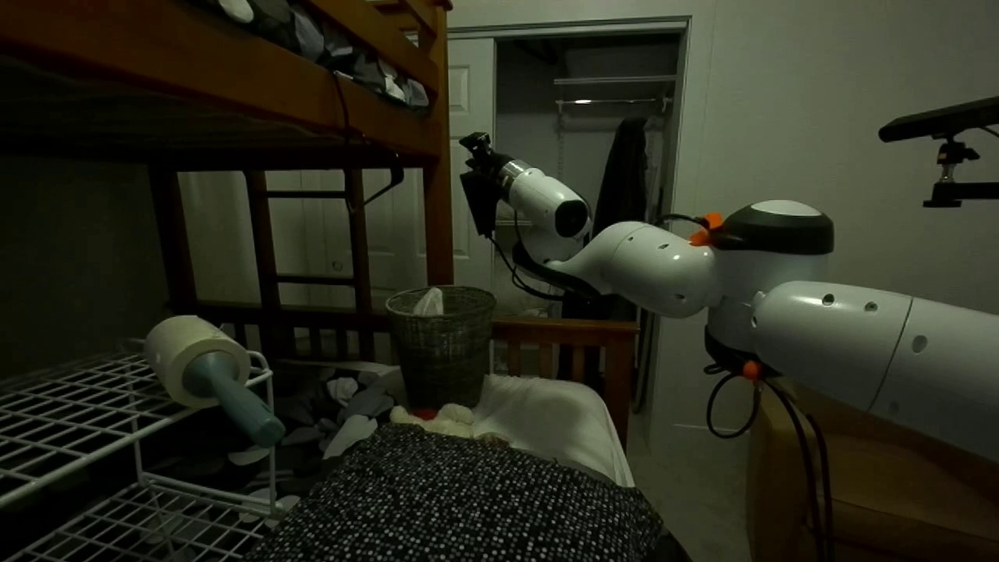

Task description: Put the white beddings into the basket

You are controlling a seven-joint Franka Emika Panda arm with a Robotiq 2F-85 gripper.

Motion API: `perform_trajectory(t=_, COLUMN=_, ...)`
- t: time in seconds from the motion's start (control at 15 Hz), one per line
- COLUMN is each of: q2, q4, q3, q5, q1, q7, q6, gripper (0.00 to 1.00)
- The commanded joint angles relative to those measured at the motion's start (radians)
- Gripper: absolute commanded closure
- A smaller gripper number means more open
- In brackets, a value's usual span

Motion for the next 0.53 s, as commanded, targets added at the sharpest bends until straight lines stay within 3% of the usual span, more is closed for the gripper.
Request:
perform_trajectory(t=0.0, q2=-0.038, q4=0.084, q3=-0.033, q5=-0.145, q1=-0.074, q7=0.001, q6=-0.055, gripper=0.13)
perform_trajectory(t=0.13, q2=-0.053, q4=0.074, q3=-0.01, q5=-0.268, q1=-0.093, q7=0.017, q6=-0.096, gripper=0.0)
perform_trajectory(t=0.2, q2=-0.061, q4=0.022, q3=0.013, q5=-0.367, q1=-0.074, q7=0.041, q6=-0.104, gripper=0.0)
perform_trajectory(t=0.33, q2=-0.082, q4=0.087, q3=0.036, q5=-0.465, q1=-0.129, q7=0.012, q6=-0.173, gripper=0.0)
perform_trajectory(t=0.4, q2=-0.061, q4=0.02, q3=0.01, q5=-0.374, q1=-0.078, q7=0.008, q6=-0.123, gripper=0.0)
perform_trajectory(t=0.47, q2=-0.067, q4=0.027, q3=0.017, q5=-0.411, q1=-0.092, q7=0.008, q6=-0.139, gripper=0.0)
